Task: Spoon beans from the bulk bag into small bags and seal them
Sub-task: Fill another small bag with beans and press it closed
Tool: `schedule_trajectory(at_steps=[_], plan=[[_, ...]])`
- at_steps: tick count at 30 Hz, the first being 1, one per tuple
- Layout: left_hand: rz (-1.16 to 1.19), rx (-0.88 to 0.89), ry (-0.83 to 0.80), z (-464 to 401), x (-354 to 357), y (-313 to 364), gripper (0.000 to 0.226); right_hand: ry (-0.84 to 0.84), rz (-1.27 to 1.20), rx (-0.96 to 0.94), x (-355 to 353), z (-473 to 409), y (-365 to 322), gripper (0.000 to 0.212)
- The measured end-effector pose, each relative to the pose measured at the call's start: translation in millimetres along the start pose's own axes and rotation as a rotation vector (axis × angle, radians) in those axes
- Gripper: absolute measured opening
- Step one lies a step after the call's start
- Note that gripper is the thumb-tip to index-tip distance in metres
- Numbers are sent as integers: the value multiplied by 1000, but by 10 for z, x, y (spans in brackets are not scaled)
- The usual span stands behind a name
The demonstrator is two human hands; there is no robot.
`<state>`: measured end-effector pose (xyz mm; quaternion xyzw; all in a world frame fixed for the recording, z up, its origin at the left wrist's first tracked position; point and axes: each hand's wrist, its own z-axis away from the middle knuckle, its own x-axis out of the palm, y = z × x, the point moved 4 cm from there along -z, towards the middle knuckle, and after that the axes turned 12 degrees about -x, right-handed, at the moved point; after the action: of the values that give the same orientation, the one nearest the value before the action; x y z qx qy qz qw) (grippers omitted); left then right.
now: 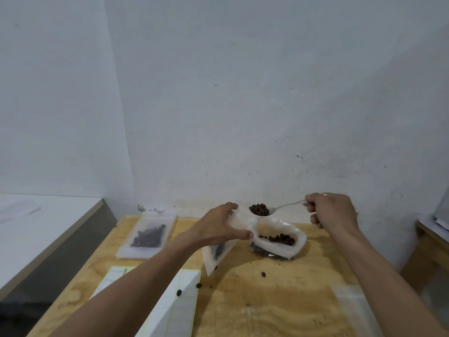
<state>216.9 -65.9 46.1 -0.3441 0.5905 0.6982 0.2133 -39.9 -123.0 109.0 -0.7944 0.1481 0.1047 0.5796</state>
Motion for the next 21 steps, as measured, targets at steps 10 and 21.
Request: schedule_trajectory(at_steps=[10, 21], plan=[[112, -40, 56, -25, -45, -13, 89, 46, 194, -429, 28, 76, -326, 28], [595, -184, 115, 22, -82, 143, 87, -12, 631, -127, 6, 343, 565, 41]])
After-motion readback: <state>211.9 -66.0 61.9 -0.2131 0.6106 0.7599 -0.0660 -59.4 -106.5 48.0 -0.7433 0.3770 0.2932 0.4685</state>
